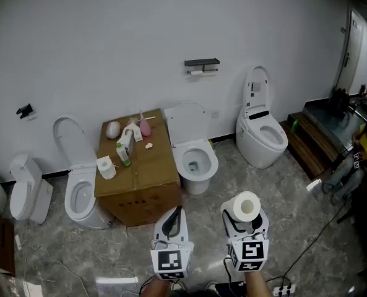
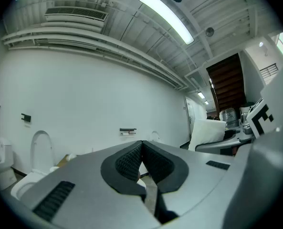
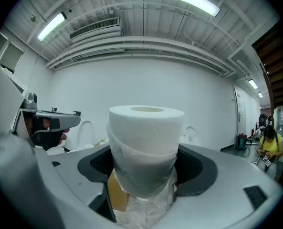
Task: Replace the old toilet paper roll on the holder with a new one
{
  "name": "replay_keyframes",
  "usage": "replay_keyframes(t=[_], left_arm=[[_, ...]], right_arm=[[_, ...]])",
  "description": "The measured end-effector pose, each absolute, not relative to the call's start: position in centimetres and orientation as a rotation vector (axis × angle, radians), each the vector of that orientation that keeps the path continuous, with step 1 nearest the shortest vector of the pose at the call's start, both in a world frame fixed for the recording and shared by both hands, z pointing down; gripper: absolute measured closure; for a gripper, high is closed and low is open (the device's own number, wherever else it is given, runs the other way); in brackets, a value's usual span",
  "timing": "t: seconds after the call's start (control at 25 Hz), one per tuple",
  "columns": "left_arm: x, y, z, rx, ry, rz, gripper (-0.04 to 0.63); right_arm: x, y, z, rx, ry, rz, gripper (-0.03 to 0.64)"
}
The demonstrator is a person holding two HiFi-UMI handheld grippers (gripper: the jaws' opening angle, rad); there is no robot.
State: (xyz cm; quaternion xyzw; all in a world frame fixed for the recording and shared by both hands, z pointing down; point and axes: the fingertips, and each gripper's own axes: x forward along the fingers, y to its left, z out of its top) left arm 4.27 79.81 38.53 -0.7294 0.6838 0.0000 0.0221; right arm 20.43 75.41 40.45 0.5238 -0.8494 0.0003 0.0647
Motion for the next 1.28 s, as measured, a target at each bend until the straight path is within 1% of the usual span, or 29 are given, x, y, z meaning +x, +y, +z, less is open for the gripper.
replay_keyframes(t=[0.52,0.92,1.08,1.28], left_arm=[[8.6,78.9,37.8,-2.26,2.106,0.003,0.581],[14.9,76.7,38.4,-2.246,2.088,-0.024,0.581],[15.8,75.5,38.6,-2.248,2.104,-0.032,0.581],[15.1,72.6,38.6,-2.251,2.094,-0.001,0.581]], right_arm=[[24.0,74.5,40.9,1.572,-2.584,0.014,0.267],[28.5,72.2,41.9,1.542,-2.628,0.06,0.266],[29.5,70.8,41.7,1.54,-2.633,0.061,0.266],[28.3,68.1,41.9,1.526,-2.639,0.047,0.265]])
